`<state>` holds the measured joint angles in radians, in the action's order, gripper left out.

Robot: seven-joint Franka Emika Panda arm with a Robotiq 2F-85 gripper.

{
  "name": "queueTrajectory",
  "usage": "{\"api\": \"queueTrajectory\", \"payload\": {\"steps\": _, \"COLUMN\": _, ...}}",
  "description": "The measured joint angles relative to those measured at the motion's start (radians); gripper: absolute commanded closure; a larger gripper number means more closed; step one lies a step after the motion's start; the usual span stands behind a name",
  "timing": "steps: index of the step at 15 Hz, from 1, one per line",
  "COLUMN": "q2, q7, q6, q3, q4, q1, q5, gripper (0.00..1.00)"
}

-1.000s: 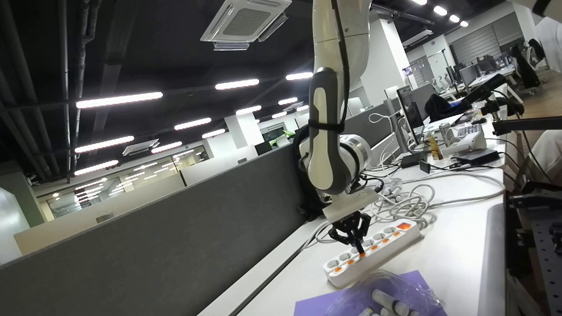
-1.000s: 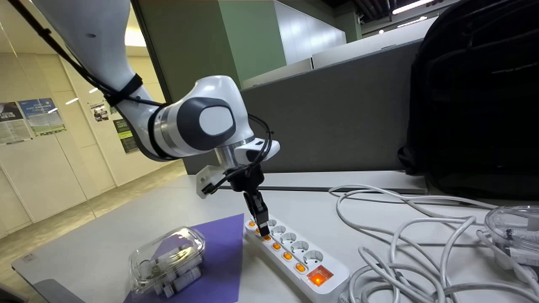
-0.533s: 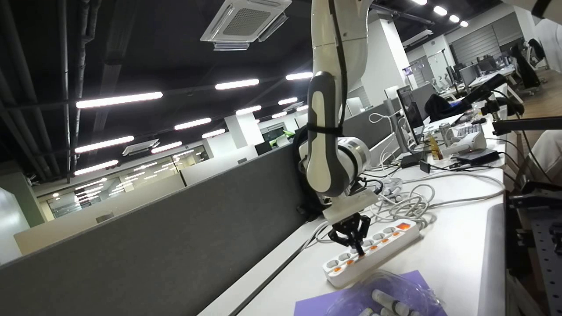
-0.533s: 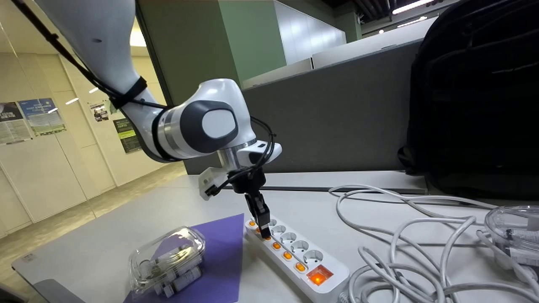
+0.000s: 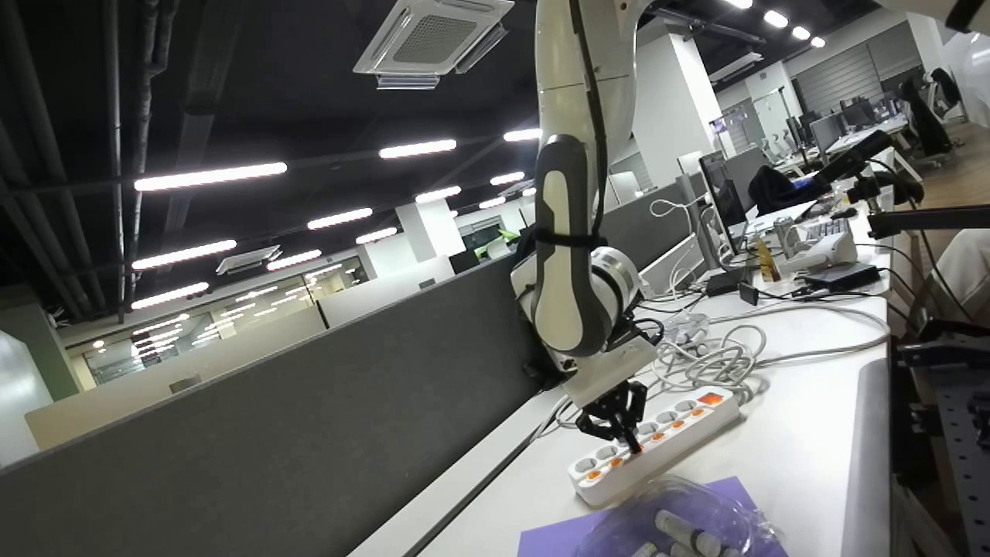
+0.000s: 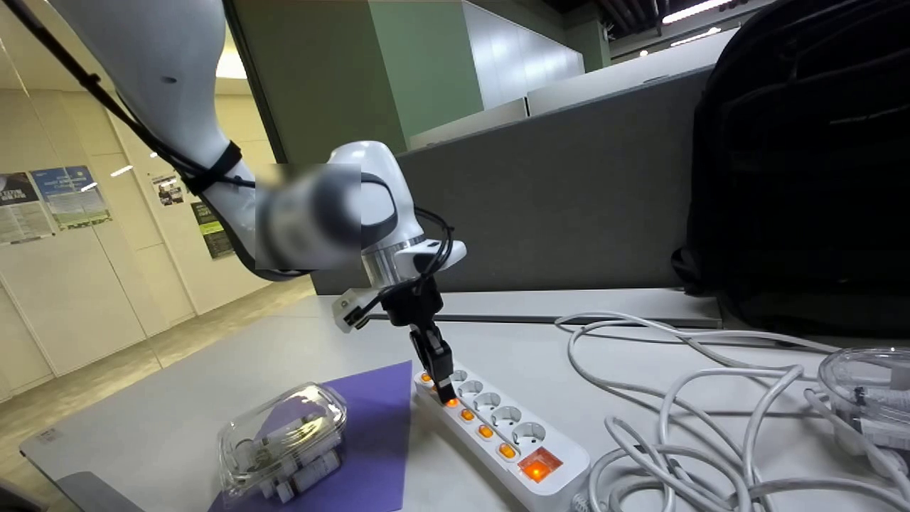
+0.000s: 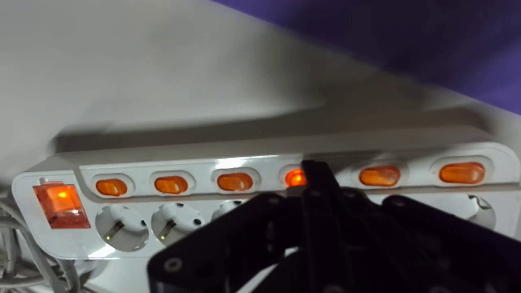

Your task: Turn on the third last switch to the left

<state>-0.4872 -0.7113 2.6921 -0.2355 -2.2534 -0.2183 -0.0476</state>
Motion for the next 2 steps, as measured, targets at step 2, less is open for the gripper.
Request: {"api": "queueTrajectory", "payload": {"steps": 2, "q2": -0.013, "q7": -0.030, "q6": -0.046, "q3": -0.020, "q4": 0.026, "q1": -0.034, "q5": -0.033, "gripper": 1.00}}
